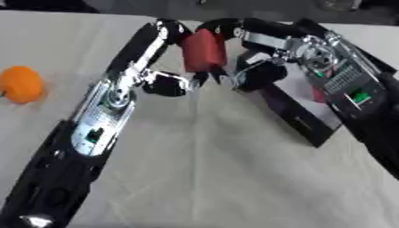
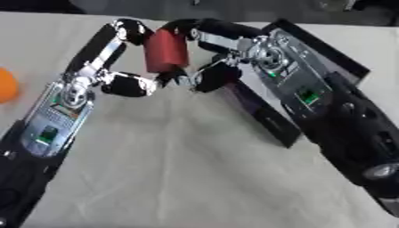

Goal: Pick up the objects with one hand, pass them to the other hand, and then place them into the box on the other side of the table.

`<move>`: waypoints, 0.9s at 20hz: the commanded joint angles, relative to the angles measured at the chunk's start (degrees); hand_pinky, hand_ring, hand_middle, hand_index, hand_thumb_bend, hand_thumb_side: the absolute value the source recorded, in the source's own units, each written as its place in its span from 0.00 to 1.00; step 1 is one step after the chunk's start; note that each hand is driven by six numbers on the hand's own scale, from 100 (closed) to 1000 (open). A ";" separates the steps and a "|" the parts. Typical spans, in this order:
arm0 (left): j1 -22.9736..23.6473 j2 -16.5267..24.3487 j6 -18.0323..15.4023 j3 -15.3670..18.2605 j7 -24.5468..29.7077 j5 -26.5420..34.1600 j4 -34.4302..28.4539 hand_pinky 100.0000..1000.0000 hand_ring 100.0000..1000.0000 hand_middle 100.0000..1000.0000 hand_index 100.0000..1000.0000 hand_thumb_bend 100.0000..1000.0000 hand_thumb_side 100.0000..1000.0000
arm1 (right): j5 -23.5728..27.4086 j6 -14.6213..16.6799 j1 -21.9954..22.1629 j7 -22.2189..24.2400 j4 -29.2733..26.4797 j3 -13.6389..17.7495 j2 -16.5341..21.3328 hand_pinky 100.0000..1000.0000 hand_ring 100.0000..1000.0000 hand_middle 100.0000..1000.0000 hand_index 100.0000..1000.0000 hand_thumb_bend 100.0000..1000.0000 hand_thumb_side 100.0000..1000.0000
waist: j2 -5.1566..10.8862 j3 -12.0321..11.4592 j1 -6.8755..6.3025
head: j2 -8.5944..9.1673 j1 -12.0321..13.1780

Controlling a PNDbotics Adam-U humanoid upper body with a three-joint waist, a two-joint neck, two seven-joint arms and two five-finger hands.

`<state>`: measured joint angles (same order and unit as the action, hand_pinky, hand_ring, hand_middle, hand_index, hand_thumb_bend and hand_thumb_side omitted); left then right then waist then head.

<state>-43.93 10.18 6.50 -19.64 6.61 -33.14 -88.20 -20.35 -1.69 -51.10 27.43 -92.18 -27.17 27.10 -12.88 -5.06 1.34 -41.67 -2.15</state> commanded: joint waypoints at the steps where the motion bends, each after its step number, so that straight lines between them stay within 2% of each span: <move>1: -1.53 -0.05 -0.76 0.00 -0.33 1.11 -1.51 0.73 0.62 0.53 0.52 0.15 0.00 | 0.13 0.09 -0.61 -0.30 0.11 0.70 1.11 0.94 0.94 0.92 0.93 0.00 0.25 | 0.40 -0.02 0.64 | 0.55 -0.08; 5: -1.50 -0.03 -0.86 -0.19 0.07 1.06 -1.33 0.73 0.62 0.53 0.53 0.17 0.00 | 4.27 -1.81 -0.44 -4.51 -0.02 1.26 0.98 0.91 0.85 0.75 0.76 0.00 0.21 | 0.38 0.05 0.59 | 0.58 0.01; 9: -1.46 0.01 -0.56 -0.32 0.61 0.69 -1.04 0.74 0.63 0.54 0.55 0.22 0.01 | 10.08 -3.53 -0.36 -9.46 -1.01 1.24 1.24 0.88 0.78 0.68 0.69 0.00 0.25 | 0.36 0.15 0.52 | 0.42 0.07; 12: -1.40 0.02 -0.10 -0.39 1.14 -0.11 -0.73 0.75 0.64 0.57 0.61 0.32 0.07 | 12.63 -3.99 -0.25 -10.18 -1.78 0.88 1.61 0.87 0.76 0.66 0.67 0.00 0.26 | 0.37 0.19 0.44 | 0.38 -0.01; 14: -1.37 0.05 0.25 -0.37 1.23 -0.57 -0.61 0.78 0.66 0.60 0.69 0.41 0.13 | 13.36 -4.14 -0.17 -10.00 -2.10 0.86 1.80 0.86 0.75 0.65 0.65 0.00 0.25 | 0.39 0.23 0.42 | 0.38 -0.07; 16: -1.32 0.22 0.94 -0.37 1.46 -1.41 -0.33 0.80 0.71 0.67 0.81 0.59 0.26 | 13.78 -4.30 -0.11 -9.80 -2.46 1.00 2.04 0.86 0.75 0.64 0.64 0.00 0.25 | 0.42 0.28 0.40 | 0.39 -0.06; 18: -1.20 0.44 1.95 -0.25 1.49 -2.81 -0.17 0.81 0.73 0.69 0.84 0.70 0.33 | 14.07 -4.54 -0.03 -9.66 -2.85 1.21 2.34 0.86 0.74 0.63 0.63 0.00 0.25 | 0.46 0.28 0.37 | 0.39 -0.08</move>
<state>-44.35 10.05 7.92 -19.97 7.98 -35.12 -88.00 -6.84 -6.00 -49.95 17.95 -93.68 -27.06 27.96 -12.88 -4.81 1.34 -41.67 -2.14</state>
